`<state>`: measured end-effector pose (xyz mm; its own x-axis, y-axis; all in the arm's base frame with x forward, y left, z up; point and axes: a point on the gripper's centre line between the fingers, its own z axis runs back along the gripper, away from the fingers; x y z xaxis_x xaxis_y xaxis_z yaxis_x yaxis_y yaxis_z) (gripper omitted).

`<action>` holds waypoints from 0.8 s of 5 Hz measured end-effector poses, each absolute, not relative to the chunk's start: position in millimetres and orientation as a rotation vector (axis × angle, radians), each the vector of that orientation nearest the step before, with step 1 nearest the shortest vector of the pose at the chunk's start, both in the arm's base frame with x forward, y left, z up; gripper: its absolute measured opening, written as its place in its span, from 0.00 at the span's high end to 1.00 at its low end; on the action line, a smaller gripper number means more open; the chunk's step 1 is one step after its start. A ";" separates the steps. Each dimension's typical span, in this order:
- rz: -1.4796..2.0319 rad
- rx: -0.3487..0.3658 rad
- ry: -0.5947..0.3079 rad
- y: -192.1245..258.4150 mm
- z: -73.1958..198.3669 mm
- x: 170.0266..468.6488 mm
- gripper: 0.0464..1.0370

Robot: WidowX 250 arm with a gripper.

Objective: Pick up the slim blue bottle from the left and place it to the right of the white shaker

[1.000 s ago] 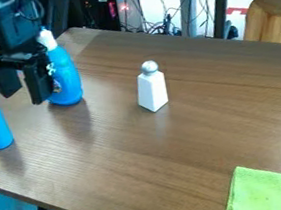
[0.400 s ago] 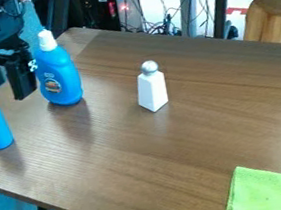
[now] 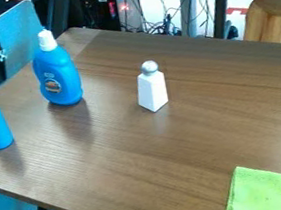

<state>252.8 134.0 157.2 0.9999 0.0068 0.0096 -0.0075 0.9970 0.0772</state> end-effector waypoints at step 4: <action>0.008 -0.027 0.110 172.4 139.0 256.1 0.04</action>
